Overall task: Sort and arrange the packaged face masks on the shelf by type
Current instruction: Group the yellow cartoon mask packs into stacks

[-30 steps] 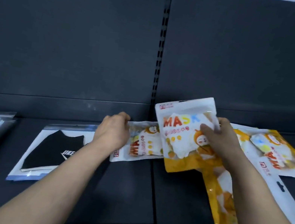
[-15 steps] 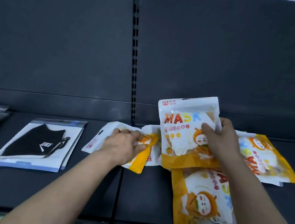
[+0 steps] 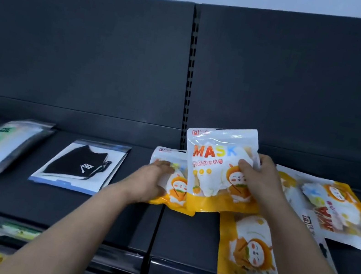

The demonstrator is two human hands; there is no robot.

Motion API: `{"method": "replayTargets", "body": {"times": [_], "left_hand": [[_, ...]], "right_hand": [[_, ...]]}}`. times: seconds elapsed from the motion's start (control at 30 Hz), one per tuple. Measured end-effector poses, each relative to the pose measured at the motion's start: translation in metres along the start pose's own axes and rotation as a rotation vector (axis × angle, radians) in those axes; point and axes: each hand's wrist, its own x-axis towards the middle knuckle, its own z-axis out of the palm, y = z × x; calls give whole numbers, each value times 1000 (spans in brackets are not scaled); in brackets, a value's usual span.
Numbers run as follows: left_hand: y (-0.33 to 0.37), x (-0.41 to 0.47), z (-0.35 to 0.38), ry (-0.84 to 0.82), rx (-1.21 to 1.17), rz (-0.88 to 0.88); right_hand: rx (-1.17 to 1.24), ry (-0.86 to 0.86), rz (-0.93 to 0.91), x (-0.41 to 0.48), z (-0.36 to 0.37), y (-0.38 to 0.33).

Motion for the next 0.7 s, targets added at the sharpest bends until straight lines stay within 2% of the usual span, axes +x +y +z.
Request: {"method": "replayTargets", "body": {"times": [0.1,0.17,0.23,0.3,0.37,0.43,0.47,0.57,0.7], "left_hand": [[-2,-5,-5,304,-230,-42],[0,-10,-17,425,-534,-102],[8,-16,-24,305,-867,-109],[12,-20,-26,190,-927,-92],[9,-17,-26,287,-786,-108],[1,-8,-28,433,-549,-147],[-4,-4,-28,442,-407,-161],[-7,2,-18,280,-59,-114],[6,5,-1,88,279,69]], "right_hand": [[91,-39,30,-8,13,-3],[113,-58,31,-14,26,-7],[118,-74,29,-18,41,-14],[126,-86,21,-23,55,-21],[11,-83,-50,-26,62,-22],[-294,-66,-157,-29,60,-16],[-465,-35,-216,-31,56,-11],[-829,23,-316,-40,46,3],[-975,-29,-260,-52,42,16]]}}
